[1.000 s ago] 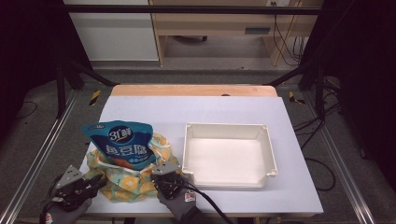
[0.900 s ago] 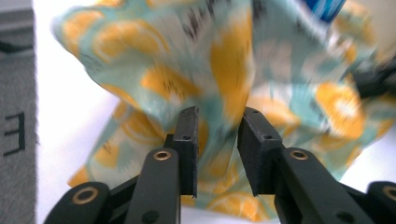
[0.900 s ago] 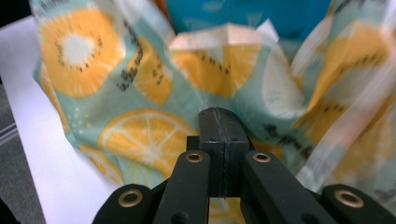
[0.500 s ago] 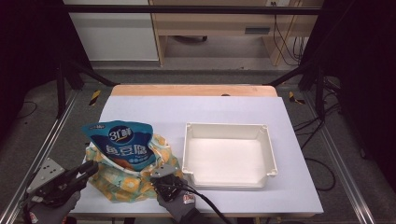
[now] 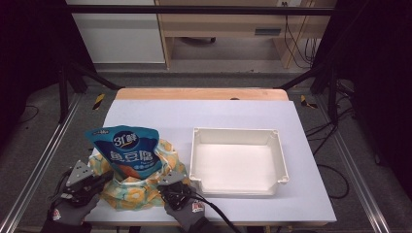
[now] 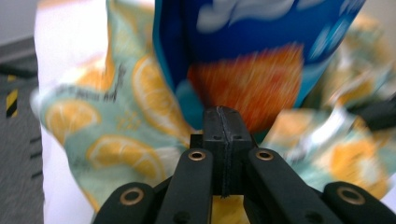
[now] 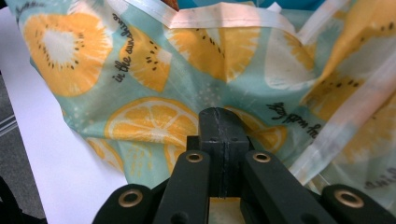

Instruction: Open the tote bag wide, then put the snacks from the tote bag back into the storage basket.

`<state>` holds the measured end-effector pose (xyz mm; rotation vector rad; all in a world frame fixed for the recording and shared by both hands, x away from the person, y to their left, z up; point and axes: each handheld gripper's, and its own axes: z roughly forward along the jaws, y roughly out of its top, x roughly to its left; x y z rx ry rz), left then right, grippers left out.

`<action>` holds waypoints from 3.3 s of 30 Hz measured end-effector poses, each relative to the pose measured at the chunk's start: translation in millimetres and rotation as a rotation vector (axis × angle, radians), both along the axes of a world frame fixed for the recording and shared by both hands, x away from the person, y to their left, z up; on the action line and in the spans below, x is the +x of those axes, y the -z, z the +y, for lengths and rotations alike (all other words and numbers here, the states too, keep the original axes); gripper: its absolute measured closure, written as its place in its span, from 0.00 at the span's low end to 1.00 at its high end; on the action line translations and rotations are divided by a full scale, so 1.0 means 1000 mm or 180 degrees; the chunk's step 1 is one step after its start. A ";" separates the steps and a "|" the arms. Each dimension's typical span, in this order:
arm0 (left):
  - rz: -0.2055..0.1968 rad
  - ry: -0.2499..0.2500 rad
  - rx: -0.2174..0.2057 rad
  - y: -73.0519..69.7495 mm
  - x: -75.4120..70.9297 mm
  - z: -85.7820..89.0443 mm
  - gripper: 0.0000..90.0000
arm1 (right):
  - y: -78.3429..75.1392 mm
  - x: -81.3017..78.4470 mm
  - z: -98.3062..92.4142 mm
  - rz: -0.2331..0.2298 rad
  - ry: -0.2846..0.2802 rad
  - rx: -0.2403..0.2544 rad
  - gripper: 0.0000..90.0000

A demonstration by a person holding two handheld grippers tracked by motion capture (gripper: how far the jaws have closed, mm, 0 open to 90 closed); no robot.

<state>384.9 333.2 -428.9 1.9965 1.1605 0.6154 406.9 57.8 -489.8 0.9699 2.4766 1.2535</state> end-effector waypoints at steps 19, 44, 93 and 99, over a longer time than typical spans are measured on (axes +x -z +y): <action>0.0426 -0.0009 0.0272 0.033 0.010 0.003 0.99 | 0.000 -0.001 -0.005 0.0000 0.0015 0.0013 1.00; 0.0198 0.0088 -0.0109 0.016 -0.001 0.011 0.75 | -0.040 -0.006 -0.025 -0.0292 0.0017 0.0484 0.88; -0.0730 -0.0006 -0.0587 -0.082 -0.009 0.011 0.48 | -0.125 0.008 -0.075 -0.0820 0.0138 0.0897 0.56; -0.0774 -0.0008 -0.0600 -0.089 -0.006 0.010 0.47 | -0.131 0.009 -0.073 -0.0850 0.0119 0.0891 0.56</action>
